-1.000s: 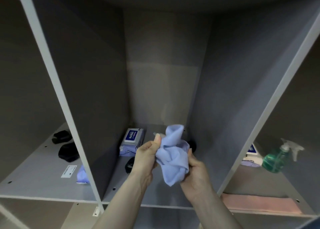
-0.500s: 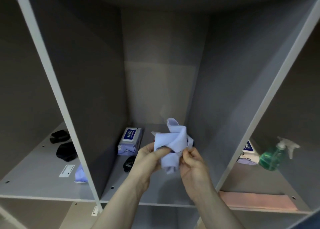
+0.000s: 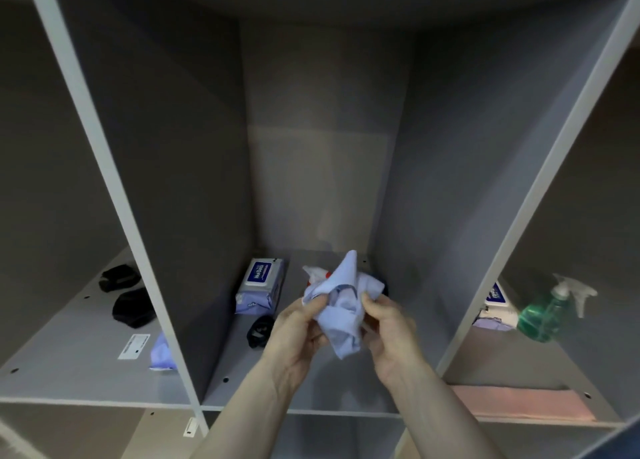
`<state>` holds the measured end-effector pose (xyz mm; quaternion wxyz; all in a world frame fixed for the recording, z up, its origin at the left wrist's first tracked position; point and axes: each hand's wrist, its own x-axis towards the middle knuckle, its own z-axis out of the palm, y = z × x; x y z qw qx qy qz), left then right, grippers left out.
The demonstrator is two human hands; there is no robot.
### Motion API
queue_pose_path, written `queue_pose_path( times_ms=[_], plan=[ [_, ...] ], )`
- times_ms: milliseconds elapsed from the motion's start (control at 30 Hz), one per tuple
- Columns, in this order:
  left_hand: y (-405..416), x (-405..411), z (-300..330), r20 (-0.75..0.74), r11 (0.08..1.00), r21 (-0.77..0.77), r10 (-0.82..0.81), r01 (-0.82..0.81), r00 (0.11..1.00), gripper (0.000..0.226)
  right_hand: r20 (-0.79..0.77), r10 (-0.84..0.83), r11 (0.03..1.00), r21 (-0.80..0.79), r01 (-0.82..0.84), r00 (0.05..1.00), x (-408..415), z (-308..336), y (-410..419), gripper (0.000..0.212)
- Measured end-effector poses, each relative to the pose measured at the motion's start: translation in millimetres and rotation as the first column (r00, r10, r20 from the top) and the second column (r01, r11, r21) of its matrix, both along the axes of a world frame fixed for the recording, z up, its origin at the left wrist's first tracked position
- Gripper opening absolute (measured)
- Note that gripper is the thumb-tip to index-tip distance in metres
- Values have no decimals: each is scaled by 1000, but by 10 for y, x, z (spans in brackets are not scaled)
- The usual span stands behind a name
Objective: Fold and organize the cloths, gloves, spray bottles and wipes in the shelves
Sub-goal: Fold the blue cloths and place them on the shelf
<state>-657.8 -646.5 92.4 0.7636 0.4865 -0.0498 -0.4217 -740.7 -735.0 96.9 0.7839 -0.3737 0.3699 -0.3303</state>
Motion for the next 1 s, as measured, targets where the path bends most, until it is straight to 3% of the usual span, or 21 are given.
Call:
queue_pose_path(
  times_ms=[100, 167, 233, 300, 333, 367, 433, 533, 600, 667, 733, 767, 867, 933, 1000],
  plan=[
    [31, 43, -2, 89, 994, 24, 108, -111, 990, 21, 9, -333, 921, -210, 328, 943, -75, -14, 58, 47],
    [58, 50, 26, 125, 989, 42, 133, -139, 983, 20, 126, -384, 723, -576, 382, 915, -138, -12, 138, 41],
    [62, 31, 49, 134, 990, 58, 122, -131, 983, 15, -8, -256, 440, -891, 109, 967, -179, -49, 230, 30],
    [65, 16, 85, 131, 992, 72, 98, -108, 987, 16, -239, -229, 181, -963, -200, 944, -181, -157, 269, 38],
    [68, 20, 88, 128, 993, 73, 79, -88, 989, 21, -284, -250, 108, -958, -265, 926, -175, -221, 267, 41],
    [78, 26, 92, 130, 995, 67, 58, -67, 990, 27, -288, -255, 97, -957, -272, 923, -169, -258, 254, 39],
    [117, 46, 89, 142, 1000, 22, 15, -18, 990, 41, -261, -226, 223, -952, -211, 938, -201, -245, 241, 21],
    [151, 63, 79, 69, 999, -48, -4, 8, 998, 41, -182, -121, 539, -838, -89, 976, -252, -153, 236, 24],
    [126, 93, 51, -122, 995, -89, 39, -50, 992, 34, -30, -13, 774, -633, -9, 999, -231, -131, 178, 24],
    [99, 134, 26, -305, 984, -140, 65, -112, 950, 30, 199, 105, 963, -265, -49, 974, -210, -139, 107, 28],
    [78, 161, 31, -390, 978, -165, 57, -131, 919, 29, 368, 215, 967, 52, -250, 905, -218, -136, 106, 57],
    [62, 162, 40, -408, 977, -165, 60, -138, 911, 28, 424, 240, 941, 119, -316, 873, -235, -146, 106, 63],
    [0, 130, 79, -383, 973, -183, 59, -138, 922, 33, 502, 289, 923, 80, -377, 815, -348, -177, 66, 31],
    [-9, 81, 103, -364, 962, -251, 8, -106, 931, 43, 505, 356, 910, 4, -414, 786, -348, -184, 18, 42],
    [6, 65, 90, -266, 959, -279, -26, -51, 964, 37, 349, 343, 938, -81, -337, 872, -231, -163, 38, 60]
  ],
)
